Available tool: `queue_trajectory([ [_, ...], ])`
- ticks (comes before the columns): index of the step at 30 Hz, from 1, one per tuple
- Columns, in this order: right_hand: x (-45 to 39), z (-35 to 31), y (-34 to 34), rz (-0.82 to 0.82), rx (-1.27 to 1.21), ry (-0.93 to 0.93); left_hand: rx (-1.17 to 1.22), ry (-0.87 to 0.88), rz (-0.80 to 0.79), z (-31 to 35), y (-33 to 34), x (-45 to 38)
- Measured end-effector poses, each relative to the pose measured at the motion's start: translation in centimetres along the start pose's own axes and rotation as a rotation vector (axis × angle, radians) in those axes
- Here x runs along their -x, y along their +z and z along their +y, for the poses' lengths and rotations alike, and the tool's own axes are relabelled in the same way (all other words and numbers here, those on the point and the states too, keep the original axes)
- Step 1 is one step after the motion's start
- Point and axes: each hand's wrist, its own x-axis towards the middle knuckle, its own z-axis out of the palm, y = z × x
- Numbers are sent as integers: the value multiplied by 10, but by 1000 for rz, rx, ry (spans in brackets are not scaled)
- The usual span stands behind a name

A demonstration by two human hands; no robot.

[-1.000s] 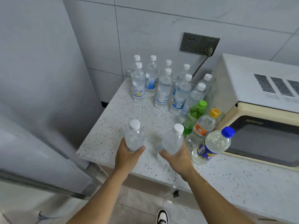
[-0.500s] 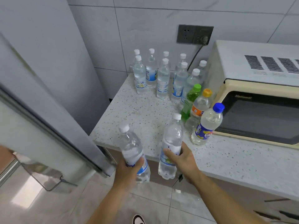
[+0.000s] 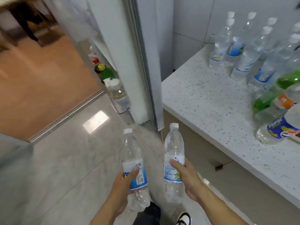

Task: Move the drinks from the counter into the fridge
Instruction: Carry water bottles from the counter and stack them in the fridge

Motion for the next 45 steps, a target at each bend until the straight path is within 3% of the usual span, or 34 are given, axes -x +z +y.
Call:
queue_trajectory([
  [9,-27,18,138,-260,279,33,217,54,192,-5,-109,21],
  [24,-95,16,411,-394,412,-76,335,229,273,85,-347,-30],
  [36,-225,-13,515,-246,323,-83,295,231,149,205,-421,-161],
  [45,-360,-108,591,-101,238,-145,182,255,93,350,-454,-290],
])
